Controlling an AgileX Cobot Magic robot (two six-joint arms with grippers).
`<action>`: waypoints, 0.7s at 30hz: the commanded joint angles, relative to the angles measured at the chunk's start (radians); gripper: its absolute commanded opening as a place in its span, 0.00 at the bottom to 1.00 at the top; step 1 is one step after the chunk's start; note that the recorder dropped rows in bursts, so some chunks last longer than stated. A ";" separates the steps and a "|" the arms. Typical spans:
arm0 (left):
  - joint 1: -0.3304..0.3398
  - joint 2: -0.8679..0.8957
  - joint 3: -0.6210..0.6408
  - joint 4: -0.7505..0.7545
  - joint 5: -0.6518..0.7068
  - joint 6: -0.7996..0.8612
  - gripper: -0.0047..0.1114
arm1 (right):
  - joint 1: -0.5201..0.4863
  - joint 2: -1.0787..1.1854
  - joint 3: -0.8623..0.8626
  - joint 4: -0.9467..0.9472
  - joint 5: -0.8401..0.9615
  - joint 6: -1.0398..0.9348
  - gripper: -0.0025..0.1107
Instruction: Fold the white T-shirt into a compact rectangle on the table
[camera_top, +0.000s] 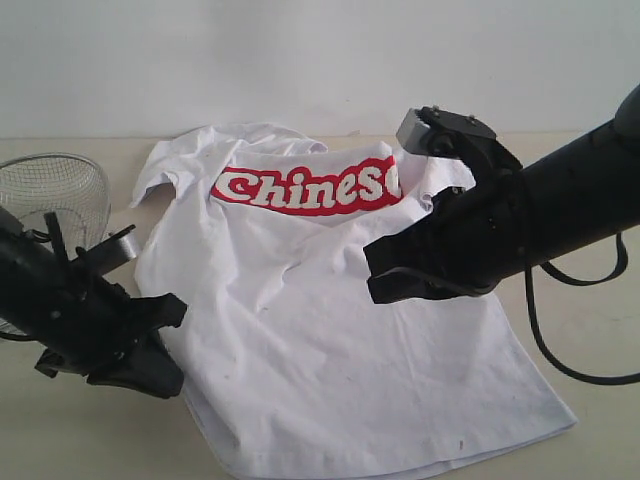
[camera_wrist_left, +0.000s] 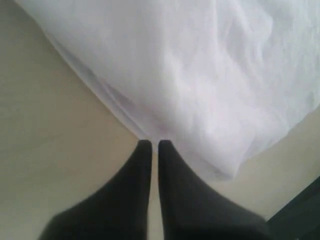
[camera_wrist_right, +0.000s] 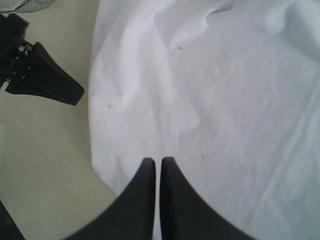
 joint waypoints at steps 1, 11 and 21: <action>-0.005 0.000 -0.005 0.084 0.016 -0.044 0.08 | 0.000 -0.001 -0.004 -0.006 -0.004 -0.003 0.02; -0.012 0.047 -0.064 0.047 -0.038 -0.031 0.08 | 0.000 -0.001 -0.004 -0.006 -0.005 -0.007 0.02; -0.014 0.095 -0.215 0.048 -0.008 -0.036 0.08 | 0.000 -0.001 -0.004 -0.006 0.011 -0.007 0.02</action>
